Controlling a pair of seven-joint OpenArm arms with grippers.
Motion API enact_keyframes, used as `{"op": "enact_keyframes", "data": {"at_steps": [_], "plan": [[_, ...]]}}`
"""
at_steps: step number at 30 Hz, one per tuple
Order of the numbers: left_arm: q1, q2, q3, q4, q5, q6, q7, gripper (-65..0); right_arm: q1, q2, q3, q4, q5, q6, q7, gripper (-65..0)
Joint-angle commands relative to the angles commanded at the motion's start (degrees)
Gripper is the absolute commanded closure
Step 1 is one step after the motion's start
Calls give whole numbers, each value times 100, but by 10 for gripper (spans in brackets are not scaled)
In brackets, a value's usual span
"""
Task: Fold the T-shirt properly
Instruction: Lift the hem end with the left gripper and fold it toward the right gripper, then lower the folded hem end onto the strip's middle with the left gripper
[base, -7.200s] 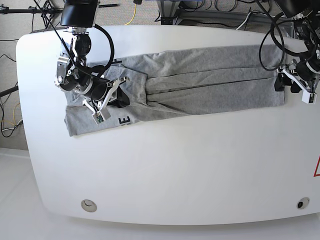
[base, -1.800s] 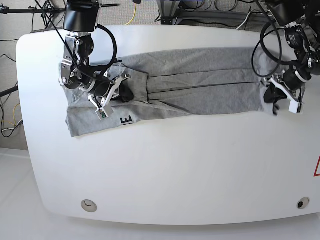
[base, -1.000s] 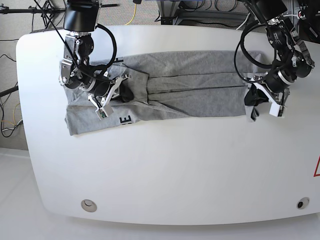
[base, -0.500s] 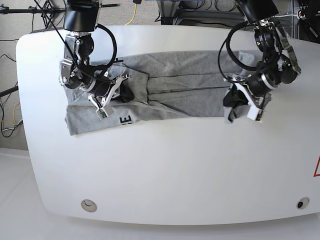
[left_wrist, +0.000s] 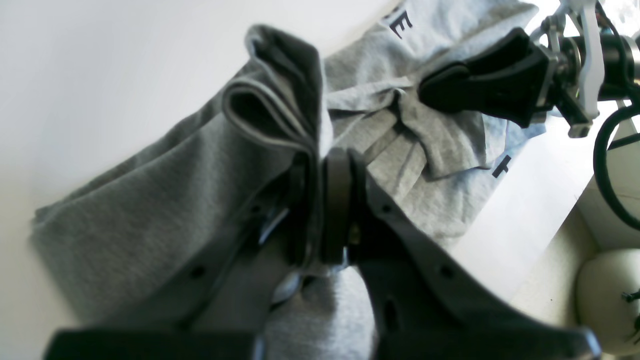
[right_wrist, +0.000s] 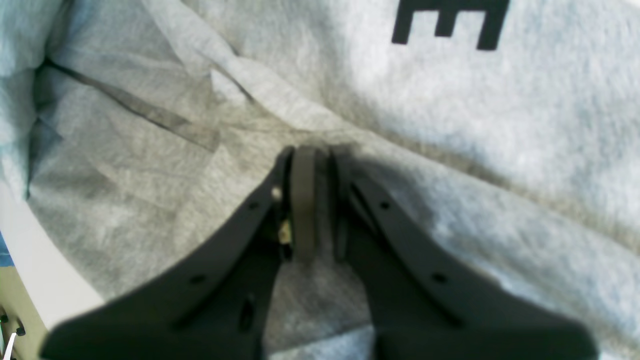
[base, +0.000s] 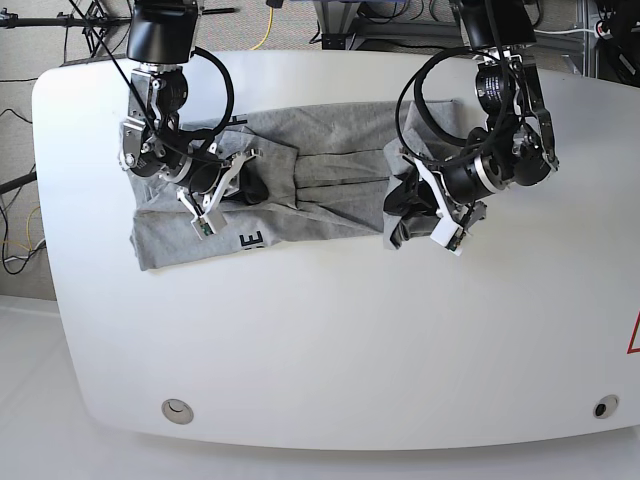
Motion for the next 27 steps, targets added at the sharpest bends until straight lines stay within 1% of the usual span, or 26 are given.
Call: {"op": "enact_keyframes", "data": {"at_steps": [8, 10, 20, 22, 27], "plan": [[50, 65, 74, 0, -38, 0, -31, -17, -16, 7, 7, -5, 8, 0, 7, -51], [65, 181, 172, 4, -26, 0, 15, -28, -4, 8, 5, 36, 36, 0, 34, -51], [-17, 299, 227, -44, -13, 0, 34, -41, 1, 7, 6, 27, -20, 0, 37, -50], [-105, 385, 245, -89, -36, 0, 90, -33, -5, -7, -3, 44, 30, 0, 40, -48], [-110, 395, 273, -166, -51, 0, 89, -36, -4, -6, -3, 55, 60, 0, 30, -47]]}}
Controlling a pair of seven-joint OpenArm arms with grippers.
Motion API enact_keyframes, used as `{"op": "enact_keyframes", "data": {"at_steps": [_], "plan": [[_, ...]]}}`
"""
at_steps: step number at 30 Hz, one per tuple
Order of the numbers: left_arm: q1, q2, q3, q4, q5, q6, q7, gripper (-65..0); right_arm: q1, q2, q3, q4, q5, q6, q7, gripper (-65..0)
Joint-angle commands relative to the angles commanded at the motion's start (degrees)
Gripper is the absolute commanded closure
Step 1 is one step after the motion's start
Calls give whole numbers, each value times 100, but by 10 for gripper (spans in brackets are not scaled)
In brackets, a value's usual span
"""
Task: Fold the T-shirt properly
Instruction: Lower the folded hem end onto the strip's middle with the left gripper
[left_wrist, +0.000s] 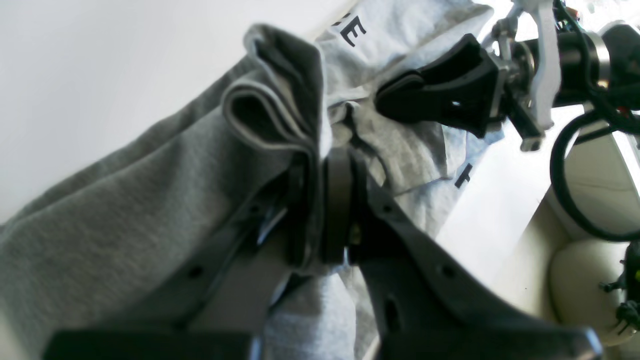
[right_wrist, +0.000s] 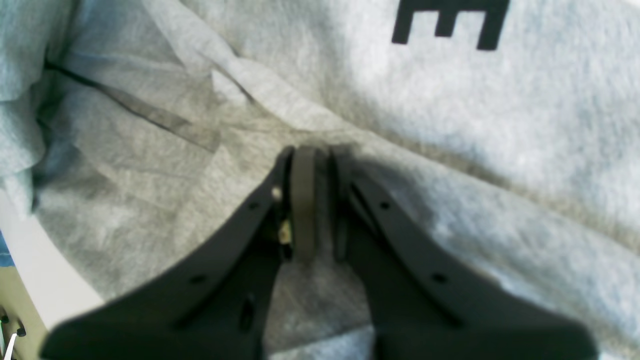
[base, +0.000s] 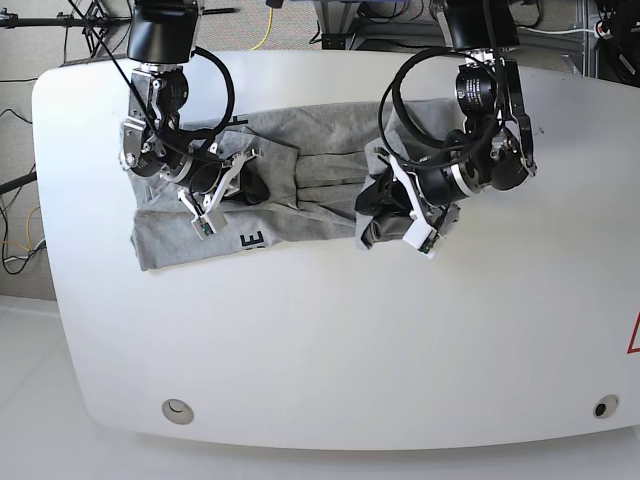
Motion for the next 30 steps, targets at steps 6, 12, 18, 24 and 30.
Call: {"op": "enact_keyframes", "data": {"at_steps": [6, 12, 18, 24, 30], "plan": [[9, -17, 17, -150, -59, 0, 22, -38, -2, 5, -4, 8, 64, 0, 6, -48], [-9, -11, 49, -223, -22, 0, 27, -24, -2, 7, -6, 11, 102, 0, 4, -47], [-43, -2, 24, -247, -14, 0, 29, -8, 4, 4, -6, 11, 103, 0, 27, -44], [-37, -7, -6, -297, -10, 0, -11, -22, 2, 8, -12, 1, 91, 0, 60, -44], [7, 19, 56, -296, -21, 0, -183, -198, -14, 4, -16, 8, 53, 0, 65, -44]]}}
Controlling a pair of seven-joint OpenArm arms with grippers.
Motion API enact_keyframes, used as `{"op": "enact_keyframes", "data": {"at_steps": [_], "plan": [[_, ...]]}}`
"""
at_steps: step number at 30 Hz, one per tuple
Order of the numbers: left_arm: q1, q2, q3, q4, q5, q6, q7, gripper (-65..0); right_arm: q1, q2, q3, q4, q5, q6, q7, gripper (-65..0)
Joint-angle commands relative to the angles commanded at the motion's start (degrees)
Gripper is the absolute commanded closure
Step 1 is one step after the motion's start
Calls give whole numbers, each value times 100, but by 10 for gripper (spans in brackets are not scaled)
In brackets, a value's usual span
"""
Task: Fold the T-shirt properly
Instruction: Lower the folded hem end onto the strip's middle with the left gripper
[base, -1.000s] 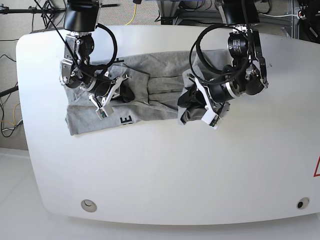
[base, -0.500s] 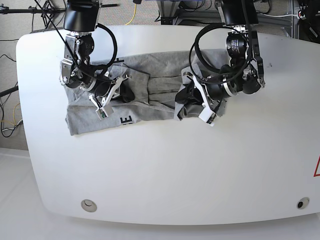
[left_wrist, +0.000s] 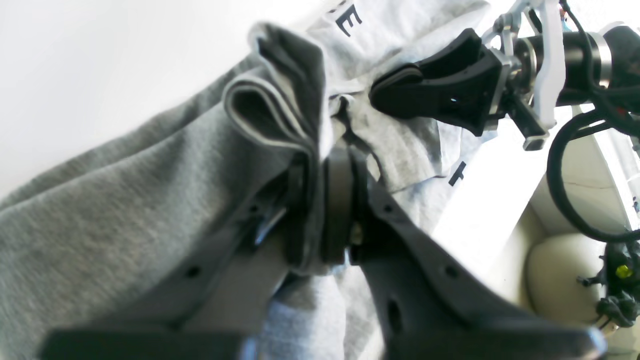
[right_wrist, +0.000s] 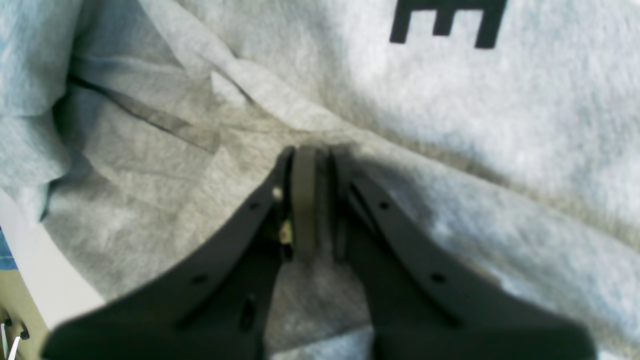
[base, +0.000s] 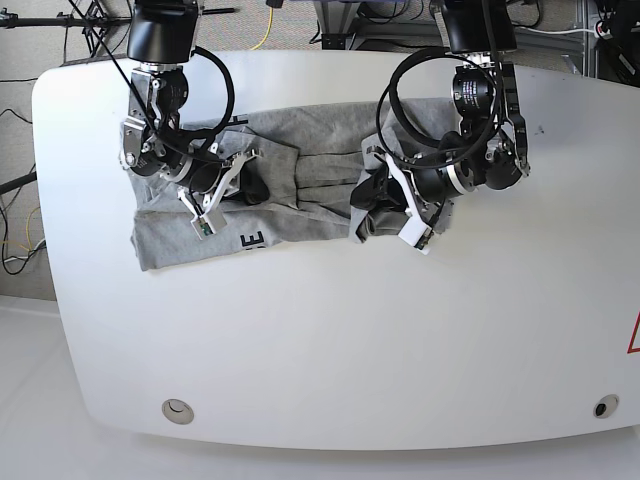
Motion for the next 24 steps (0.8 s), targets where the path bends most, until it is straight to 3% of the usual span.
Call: {"op": "enact_keyframes", "data": {"at_steps": [1, 3, 7, 24], "plan": [[11, 30, 35, 20, -24, 0, -24, -261, -9, -3, -7, 8, -34, 0, -7, -44], [9, 35, 55, 16, -53, 0, -23, -312, -10, -4, -9, 5, -60, 0, -7, -44], [-15, 73, 96, 7, -111, 0, 63, -374, -17, -14, -21, -7, -93, 0, -11, -44], [-117, 189, 276, 93, -420, 0, 71, -390, -31, -19, -9, -14, -168, 0, 13, -46]]}}
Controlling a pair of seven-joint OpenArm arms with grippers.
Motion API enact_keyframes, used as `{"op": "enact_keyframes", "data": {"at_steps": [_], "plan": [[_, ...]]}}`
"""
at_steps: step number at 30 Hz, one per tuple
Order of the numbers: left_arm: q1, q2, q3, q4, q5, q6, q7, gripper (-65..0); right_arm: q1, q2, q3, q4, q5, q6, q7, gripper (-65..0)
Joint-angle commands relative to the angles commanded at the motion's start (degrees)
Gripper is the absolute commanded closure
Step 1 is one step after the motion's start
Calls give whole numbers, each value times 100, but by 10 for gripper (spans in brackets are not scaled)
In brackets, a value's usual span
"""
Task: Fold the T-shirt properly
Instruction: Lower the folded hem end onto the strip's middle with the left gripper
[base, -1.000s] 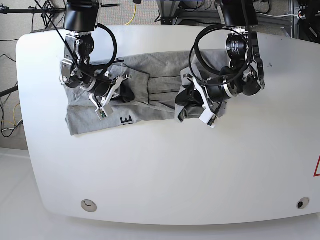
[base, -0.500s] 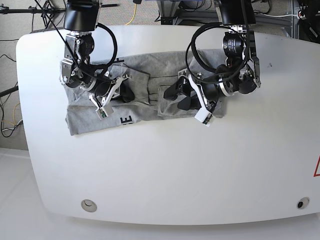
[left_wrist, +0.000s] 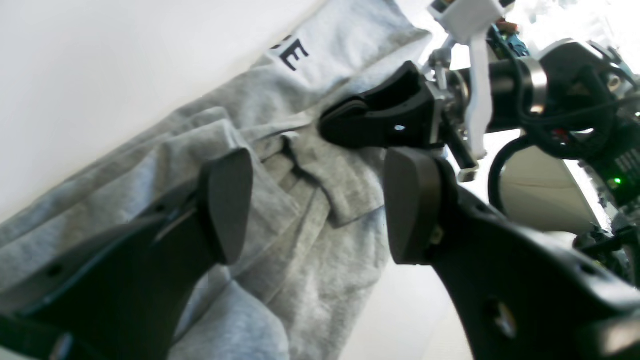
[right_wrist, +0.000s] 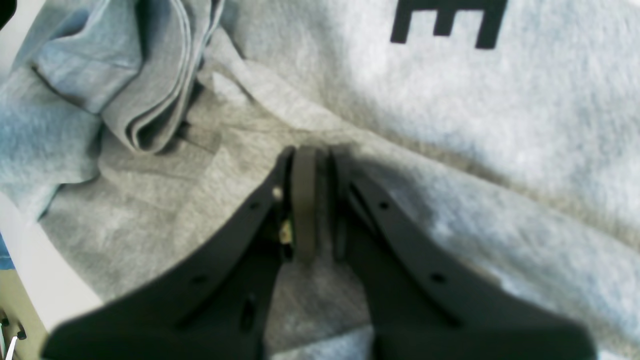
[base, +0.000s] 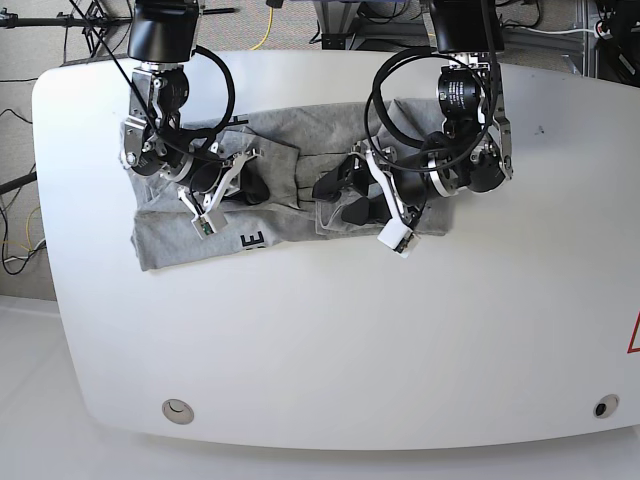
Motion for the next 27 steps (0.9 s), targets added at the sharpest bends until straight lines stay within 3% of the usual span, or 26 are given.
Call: {"op": "enact_keyframes", "data": {"at_steps": [11, 21, 23, 27], "plan": [[18, -189, 67, 151, -151, 0, -72, -422, -2, 8, 13, -27, 57, 0, 2, -45], [-73, -761, 230, 32, -112, 0, -200, -417, 13, 0, 8, -32, 36, 0, -47, -44], [-133, -989, 186, -249, 148, 0, -351, -421, 9, -3, 3, -31, 44, 0, -8, -45], [-161, -1060, 150, -240, 458, 0, -357, -425, 5, -3, 3, -27, 57, 0, -15, -45]]}}
